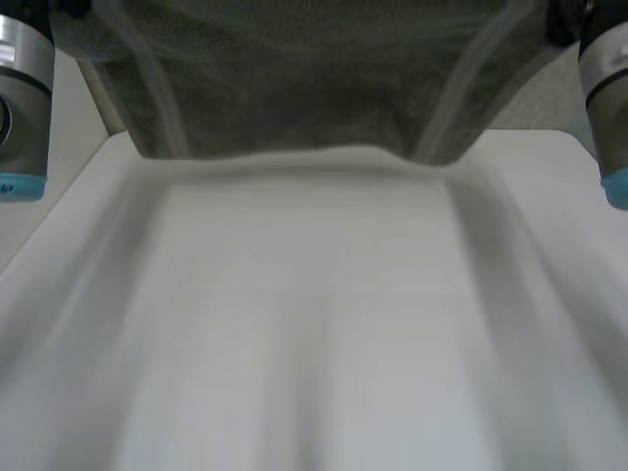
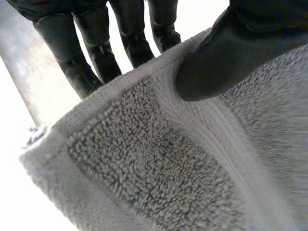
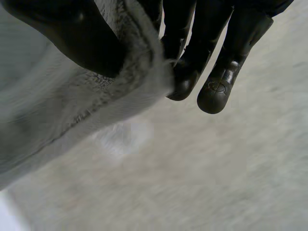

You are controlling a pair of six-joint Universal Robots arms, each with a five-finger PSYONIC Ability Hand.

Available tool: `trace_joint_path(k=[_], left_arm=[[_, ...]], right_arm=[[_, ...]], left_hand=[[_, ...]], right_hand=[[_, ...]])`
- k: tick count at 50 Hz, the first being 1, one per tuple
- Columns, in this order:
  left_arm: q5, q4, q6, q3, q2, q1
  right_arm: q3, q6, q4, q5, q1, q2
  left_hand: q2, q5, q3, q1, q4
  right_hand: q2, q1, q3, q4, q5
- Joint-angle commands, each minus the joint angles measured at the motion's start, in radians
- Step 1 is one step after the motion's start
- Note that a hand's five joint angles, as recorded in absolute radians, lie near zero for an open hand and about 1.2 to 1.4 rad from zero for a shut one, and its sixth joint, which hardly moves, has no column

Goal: Fold the towel.

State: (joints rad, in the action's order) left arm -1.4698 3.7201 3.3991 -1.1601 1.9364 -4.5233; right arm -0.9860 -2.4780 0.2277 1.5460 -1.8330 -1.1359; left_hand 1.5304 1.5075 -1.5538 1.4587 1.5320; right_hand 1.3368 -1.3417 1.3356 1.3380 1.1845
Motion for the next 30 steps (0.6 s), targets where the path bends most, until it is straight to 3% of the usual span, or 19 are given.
trace_joint_path(k=[1, 4, 10, 21, 23, 30], left_arm=[[0.126, -0.129, 0.017, -0.168, 0.013, 0.000], [0.182, -0.131, 0.019, -0.277, 0.016, -0.002], [0.206, -0.131, 0.034, -0.424, 0.026, -0.014], [0.218, -0.134, 0.255, -0.693, 0.003, -0.054], [0.217, -0.137, 0.308, -0.739, -0.057, -0.057], [0.218, -0.157, 0.328, -0.834, -0.238, -0.100]], right_arm=[[-0.083, 0.016, -0.249, -0.093, 0.009, 0.042], [-0.156, 0.027, -0.252, -0.113, 0.008, 0.045], [-0.284, 0.042, -0.246, -0.119, 0.009, 0.050], [-0.502, 0.045, -0.202, -0.116, 0.014, 0.047], [-0.560, 0.047, -0.217, -0.109, 0.032, -0.054], [-0.672, 0.044, -0.257, -0.127, 0.116, -0.336]], left_hand=[[-0.134, -0.286, 0.158, -0.062, -0.136], [-0.134, -0.286, 0.158, -0.062, -0.136], [-0.134, -0.286, 0.158, -0.062, -0.136], [-0.134, -0.286, 0.158, -0.062, -0.136], [-0.134, -0.286, 0.158, -0.062, -0.136], [-0.134, -0.286, 0.158, -0.062, -0.136]], right_hand=[[0.059, -0.055, 0.061, 0.058, 0.037], [0.059, -0.055, 0.061, 0.058, 0.037], [0.059, -0.055, 0.061, 0.058, 0.037], [0.059, -0.055, 0.061, 0.058, 0.037], [0.059, -0.055, 0.061, 0.058, 0.037], [0.059, -0.055, 0.061, 0.058, 0.037]])
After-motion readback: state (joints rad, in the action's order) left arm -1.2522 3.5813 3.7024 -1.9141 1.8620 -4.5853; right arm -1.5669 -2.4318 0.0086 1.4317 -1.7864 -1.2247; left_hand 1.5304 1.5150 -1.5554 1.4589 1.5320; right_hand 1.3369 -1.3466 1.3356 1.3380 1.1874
